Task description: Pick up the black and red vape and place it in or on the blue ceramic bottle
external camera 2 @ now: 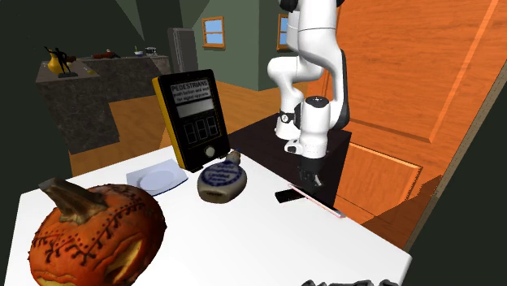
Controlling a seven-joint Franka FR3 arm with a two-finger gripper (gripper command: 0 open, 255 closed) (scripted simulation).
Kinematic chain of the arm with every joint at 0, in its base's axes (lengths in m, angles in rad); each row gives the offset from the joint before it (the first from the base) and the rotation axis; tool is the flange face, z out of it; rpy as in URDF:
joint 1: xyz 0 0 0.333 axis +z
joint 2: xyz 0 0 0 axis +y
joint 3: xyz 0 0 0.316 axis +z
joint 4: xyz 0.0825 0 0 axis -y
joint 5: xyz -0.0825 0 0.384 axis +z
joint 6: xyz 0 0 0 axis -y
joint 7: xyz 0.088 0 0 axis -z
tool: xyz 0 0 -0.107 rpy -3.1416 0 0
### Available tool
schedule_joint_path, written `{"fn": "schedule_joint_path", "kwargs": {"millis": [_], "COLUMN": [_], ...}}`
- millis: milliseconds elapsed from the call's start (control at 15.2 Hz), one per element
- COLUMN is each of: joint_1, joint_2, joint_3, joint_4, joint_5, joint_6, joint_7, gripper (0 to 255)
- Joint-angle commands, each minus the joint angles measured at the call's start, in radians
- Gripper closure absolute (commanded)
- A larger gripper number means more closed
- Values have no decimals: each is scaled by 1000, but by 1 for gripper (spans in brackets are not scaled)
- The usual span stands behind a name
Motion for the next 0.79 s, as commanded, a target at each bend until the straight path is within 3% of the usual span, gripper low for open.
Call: {"fn": "schedule_joint_path", "kwargs": {"millis": [0,396,726], "joint_1": [-2,3,2], "joint_2": [3,-4,-98], "joint_3": [-1,-1,1], "joint_4": [0,-7,-32], "joint_5": [0,1,2], "joint_6": [-7,-7,-77], "joint_7": [-1,3,6], "gripper": [255,255,255]}}
